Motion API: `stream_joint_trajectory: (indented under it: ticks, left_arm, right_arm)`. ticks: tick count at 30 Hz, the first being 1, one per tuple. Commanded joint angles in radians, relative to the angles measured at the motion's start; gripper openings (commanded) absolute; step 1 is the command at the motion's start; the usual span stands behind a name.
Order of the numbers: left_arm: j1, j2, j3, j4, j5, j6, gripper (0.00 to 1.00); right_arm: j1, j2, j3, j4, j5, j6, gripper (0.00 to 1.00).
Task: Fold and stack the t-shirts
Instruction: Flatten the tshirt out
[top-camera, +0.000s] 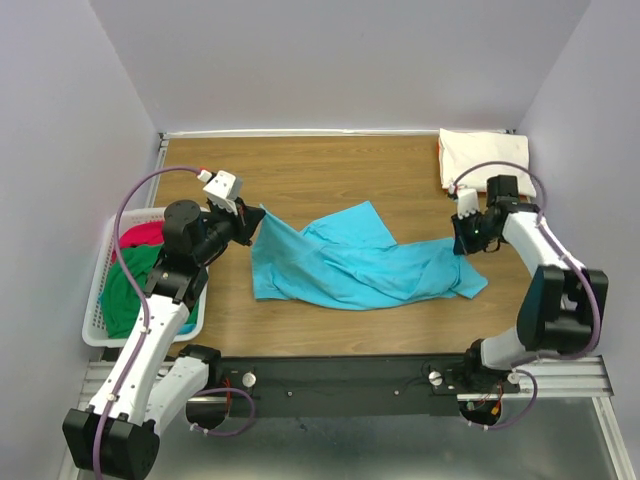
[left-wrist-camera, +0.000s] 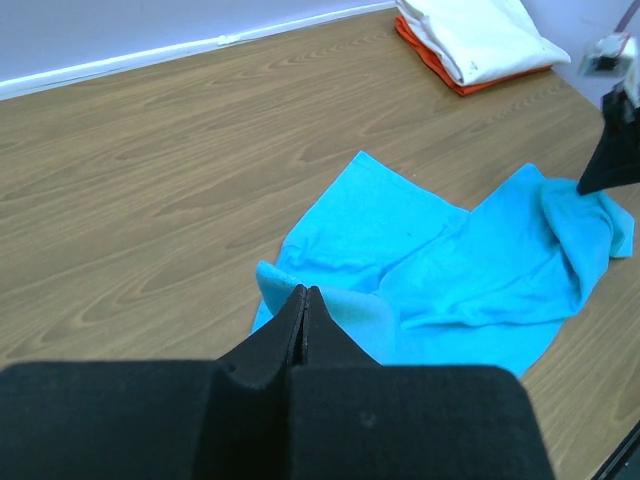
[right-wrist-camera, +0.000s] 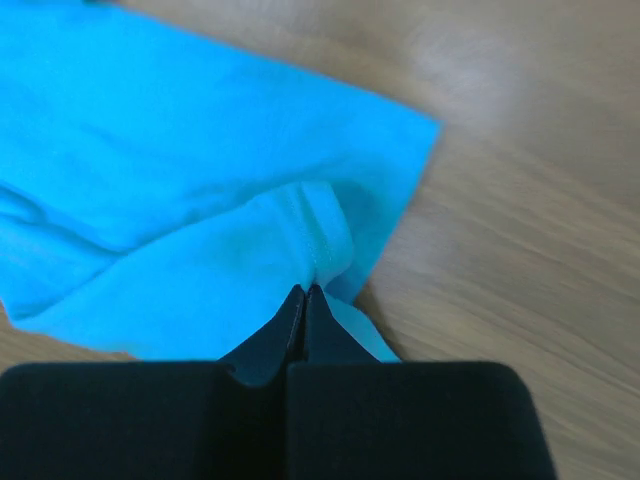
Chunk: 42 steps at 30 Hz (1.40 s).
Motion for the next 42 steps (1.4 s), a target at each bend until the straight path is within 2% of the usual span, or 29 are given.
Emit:
stream_joint_trajectory:
  ticks: [1, 6, 14, 17, 18, 20, 21, 22, 25, 26, 27, 30, 31, 35, 42]
  left_arm:
    - [0.000, -0.029, 0.010, -0.001, -0.036, 0.019, 0.00]
    - [0.000, -0.040, 0.001, -0.013, -0.075, 0.012, 0.00]
    - [0.002, -0.062, -0.018, -0.022, -0.063, 0.021, 0.00]
    - [0.000, -0.063, -0.021, -0.019, -0.060, 0.021, 0.00]
    - [0.000, -0.060, -0.021, -0.018, -0.057, 0.022, 0.00]
    - [0.000, -0.060, -0.028, -0.010, -0.051, 0.019, 0.00]
    - [0.000, -0.059, -0.031, -0.007, -0.042, 0.019, 0.00]
    - [0.000, -0.059, -0.031, -0.004, -0.036, 0.019, 0.00]
    - [0.000, -0.066, -0.038, 0.002, -0.022, 0.013, 0.00]
    - [0.000, -0.077, -0.050, 0.015, -0.011, -0.001, 0.00]
    - [0.000, -0.080, -0.050, 0.018, -0.008, -0.004, 0.00]
    - [0.000, -0.085, -0.065, 0.031, -0.006, -0.018, 0.00]
    - [0.000, -0.086, -0.065, 0.031, -0.006, -0.016, 0.00]
    - [0.000, -0.089, -0.074, 0.038, -0.003, -0.030, 0.00]
    - [0.000, -0.080, -0.077, 0.041, -0.002, -0.024, 0.00]
  right_arm:
    - [-0.005, -0.198, 0.099, 0.055, 0.074, 0.034, 0.01]
    - [-0.007, -0.340, 0.119, 0.054, 0.137, -0.002, 0.01]
    - [-0.007, -0.476, -0.102, -0.168, 0.290, -0.222, 0.01]
    - [-0.008, -0.547, -0.154, -0.180, 0.350, -0.237, 0.01]
    - [-0.007, -0.581, -0.178, -0.180, 0.353, -0.239, 0.17]
    - [-0.007, -0.593, -0.185, -0.180, 0.367, -0.233, 0.38]
    - [-0.007, -0.589, -0.173, -0.175, 0.364, -0.227, 0.44]
    - [-0.007, -0.577, -0.157, -0.170, 0.318, -0.220, 0.45]
    - [-0.007, -0.450, -0.082, -0.131, 0.208, -0.152, 0.51]
    - [-0.007, -0.250, 0.021, -0.070, 0.055, -0.094, 0.54]
    - [-0.007, -0.197, 0.022, -0.069, 0.054, -0.093, 0.55]
    - [-0.007, -0.022, 0.161, -0.052, -0.035, -0.044, 0.58]
    - [-0.008, 0.075, 0.191, -0.046, -0.044, -0.030, 0.58]
    - [-0.008, 0.253, 0.310, -0.012, -0.050, -0.013, 0.59]
    - [-0.007, 0.448, 0.452, -0.012, -0.032, 0.005, 0.59]
